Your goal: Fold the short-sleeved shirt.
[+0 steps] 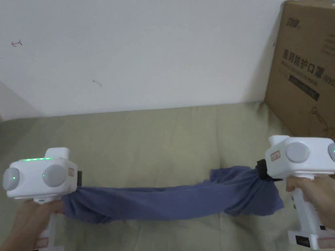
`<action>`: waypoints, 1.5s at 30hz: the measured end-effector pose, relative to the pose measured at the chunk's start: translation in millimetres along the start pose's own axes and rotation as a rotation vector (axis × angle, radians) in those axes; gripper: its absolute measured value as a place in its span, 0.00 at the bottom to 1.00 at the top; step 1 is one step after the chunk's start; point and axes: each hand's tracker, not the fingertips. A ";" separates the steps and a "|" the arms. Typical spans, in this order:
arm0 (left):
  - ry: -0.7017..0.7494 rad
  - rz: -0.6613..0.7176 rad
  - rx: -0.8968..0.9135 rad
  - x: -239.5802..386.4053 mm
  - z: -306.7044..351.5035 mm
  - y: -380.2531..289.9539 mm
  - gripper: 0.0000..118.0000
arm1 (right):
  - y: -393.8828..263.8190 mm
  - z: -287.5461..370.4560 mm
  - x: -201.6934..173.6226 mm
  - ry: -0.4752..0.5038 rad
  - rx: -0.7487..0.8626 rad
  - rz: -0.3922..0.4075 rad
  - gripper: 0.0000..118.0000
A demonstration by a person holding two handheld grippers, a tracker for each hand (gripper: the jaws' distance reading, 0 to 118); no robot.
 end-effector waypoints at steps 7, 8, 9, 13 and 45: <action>-0.021 0.005 -0.050 -31.2 15.4 -49.2 0.00 | -68.0 35.0 26.3 0.052 -0.002 -0.086 0.01; -0.039 0.021 -0.056 -35.3 27.2 -53.1 0.00 | -76.8 48.1 31.1 0.061 0.023 -0.106 0.01; -0.048 0.025 -0.043 -38.2 38.7 -58.8 0.00 | -83.1 59.1 35.3 0.087 0.027 -0.119 0.01; -0.043 -0.027 -0.002 -44.8 98.4 -103.8 0.00 | -125.3 115.2 44.0 0.123 0.077 -0.133 0.01; -0.082 0.125 -0.033 -90.2 253.0 -378.6 0.93 | -418.7 236.9 40.2 0.023 0.092 -0.174 0.75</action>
